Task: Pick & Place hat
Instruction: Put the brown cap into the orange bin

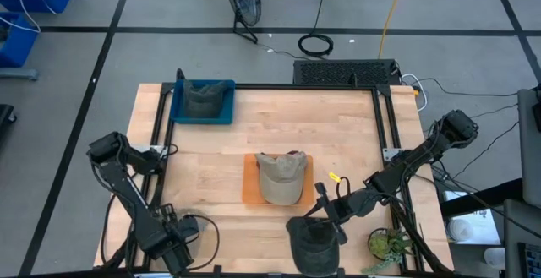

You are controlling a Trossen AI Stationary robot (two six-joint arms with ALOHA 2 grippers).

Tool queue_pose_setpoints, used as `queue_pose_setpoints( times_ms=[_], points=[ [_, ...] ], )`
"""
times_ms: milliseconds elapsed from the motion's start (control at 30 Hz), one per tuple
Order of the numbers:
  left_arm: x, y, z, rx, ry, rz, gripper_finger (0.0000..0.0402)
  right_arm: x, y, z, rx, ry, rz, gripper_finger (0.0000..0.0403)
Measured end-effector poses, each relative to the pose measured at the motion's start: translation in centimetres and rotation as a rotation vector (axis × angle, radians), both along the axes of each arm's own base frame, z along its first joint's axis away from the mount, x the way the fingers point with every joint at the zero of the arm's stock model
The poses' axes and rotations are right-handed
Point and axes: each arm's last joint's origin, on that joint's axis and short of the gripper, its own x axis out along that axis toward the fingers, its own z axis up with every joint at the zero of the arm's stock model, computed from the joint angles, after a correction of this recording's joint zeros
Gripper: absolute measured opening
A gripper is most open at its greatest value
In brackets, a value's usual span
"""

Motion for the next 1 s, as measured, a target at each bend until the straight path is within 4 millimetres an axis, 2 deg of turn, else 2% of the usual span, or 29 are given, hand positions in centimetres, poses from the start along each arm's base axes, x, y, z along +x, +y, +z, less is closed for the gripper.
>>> queue_pose_setpoints(
  times_ms=[167,267,533,633,767,1000],
  points=[
    [-0.6,-1.1,-2.0,-0.102,-0.058,-0.028,0.0282,0.0,0.0,0.0,0.000,0.000,0.000,0.0128],
    [-1.0,-1.1,-2.8,-0.108,-0.044,-0.023,0.0282,0.0,0.0,0.0,0.000,0.000,0.000,0.0128],
    [-1.5,-0.5,-3.4,-0.063,-0.016,-0.047,0.0282,0.0,0.0,0.0,0.000,0.000,0.000,0.0128],
    [-1.5,-0.5,-3.4,-0.066,-0.018,-0.064,0.0270,0.0,0.0,0.0,-0.001,0.000,0.000,0.0128],
    [-1.5,-0.5,-3.4,-0.076,-0.016,-0.087,0.0214,0.0,0.0,0.0,-0.001,0.000,0.000,0.0128],
    [-1.3,-0.4,-3.4,-0.099,0.006,-0.112,0.0071,0.0,0.0,0.0,-0.001,0.000,0.000,0.0128]
  ],
)
